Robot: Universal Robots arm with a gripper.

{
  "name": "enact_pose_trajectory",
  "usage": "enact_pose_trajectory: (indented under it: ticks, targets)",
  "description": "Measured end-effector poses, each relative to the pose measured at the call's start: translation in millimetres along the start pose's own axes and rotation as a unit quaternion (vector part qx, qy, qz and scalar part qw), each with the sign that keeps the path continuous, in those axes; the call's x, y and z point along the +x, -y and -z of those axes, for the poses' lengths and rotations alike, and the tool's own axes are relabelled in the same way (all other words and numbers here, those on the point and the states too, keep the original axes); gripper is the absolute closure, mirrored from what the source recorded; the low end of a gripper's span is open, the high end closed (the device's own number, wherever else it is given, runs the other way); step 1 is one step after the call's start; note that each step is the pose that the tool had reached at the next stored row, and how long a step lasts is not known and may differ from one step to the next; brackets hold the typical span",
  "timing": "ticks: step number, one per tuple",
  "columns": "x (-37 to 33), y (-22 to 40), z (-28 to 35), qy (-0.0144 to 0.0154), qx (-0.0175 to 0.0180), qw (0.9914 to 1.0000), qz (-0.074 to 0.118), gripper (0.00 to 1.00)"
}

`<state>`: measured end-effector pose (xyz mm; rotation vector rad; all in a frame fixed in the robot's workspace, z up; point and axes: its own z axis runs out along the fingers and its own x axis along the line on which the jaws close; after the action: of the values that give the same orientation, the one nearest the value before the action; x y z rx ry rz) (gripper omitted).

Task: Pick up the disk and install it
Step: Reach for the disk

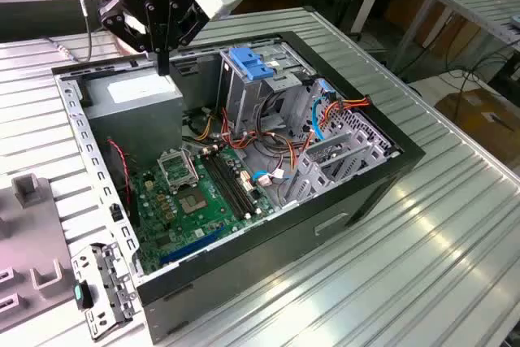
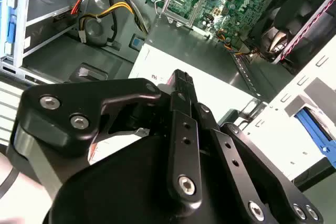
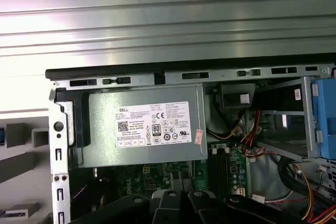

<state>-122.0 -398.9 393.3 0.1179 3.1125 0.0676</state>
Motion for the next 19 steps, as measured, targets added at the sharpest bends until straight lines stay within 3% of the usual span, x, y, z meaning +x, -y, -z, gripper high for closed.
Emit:
enact_pose_trajectory:
  ticks: [3,19]
  targets:
    - [0.1,0.0,0.0,0.0,0.0,1.0,0.0,0.89]
    - [14.3,1.1,0.3,0.0,0.0,1.0,0.0,0.89]
